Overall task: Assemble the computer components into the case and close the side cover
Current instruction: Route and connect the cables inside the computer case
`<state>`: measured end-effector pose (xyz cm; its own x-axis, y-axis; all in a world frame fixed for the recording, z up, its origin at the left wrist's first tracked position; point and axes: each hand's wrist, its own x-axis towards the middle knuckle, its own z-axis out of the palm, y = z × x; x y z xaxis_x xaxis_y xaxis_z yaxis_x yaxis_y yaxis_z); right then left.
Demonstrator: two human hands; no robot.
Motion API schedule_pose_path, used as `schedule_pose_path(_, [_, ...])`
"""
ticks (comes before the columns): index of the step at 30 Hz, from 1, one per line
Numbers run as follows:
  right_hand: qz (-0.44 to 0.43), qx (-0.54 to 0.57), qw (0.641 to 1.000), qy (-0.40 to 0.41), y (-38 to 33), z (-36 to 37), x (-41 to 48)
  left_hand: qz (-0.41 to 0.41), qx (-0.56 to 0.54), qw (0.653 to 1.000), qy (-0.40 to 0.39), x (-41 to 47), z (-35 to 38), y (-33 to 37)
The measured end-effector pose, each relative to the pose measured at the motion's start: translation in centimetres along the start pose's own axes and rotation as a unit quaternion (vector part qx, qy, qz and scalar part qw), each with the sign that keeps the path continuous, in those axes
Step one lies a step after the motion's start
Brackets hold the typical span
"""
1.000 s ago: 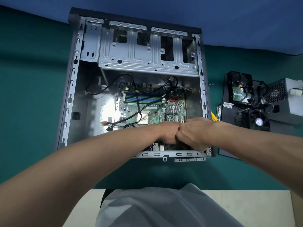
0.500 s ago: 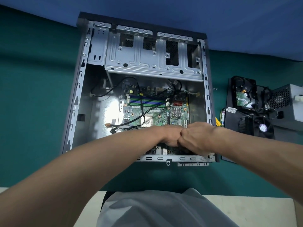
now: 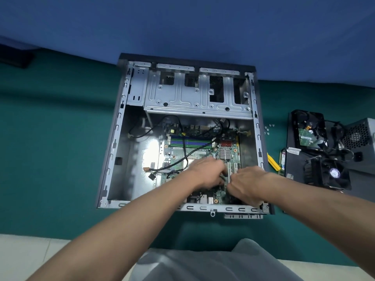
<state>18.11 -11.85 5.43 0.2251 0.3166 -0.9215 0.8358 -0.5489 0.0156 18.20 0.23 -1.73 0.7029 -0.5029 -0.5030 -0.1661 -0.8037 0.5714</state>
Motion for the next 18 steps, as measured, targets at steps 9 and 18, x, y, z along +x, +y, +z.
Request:
schedule_pose_path(9, [0.018,-0.035,0.991,0.128,0.1,-1.6,-3.1,-0.215,0.109,0.959,0.148,-3.7,-2.0,-3.6])
schedule_pose_path(18, [0.144,0.46,0.692,0.538,5.3,3.8,-6.2,-0.335,0.02,0.941,0.045,-2.3,-1.9,-4.3])
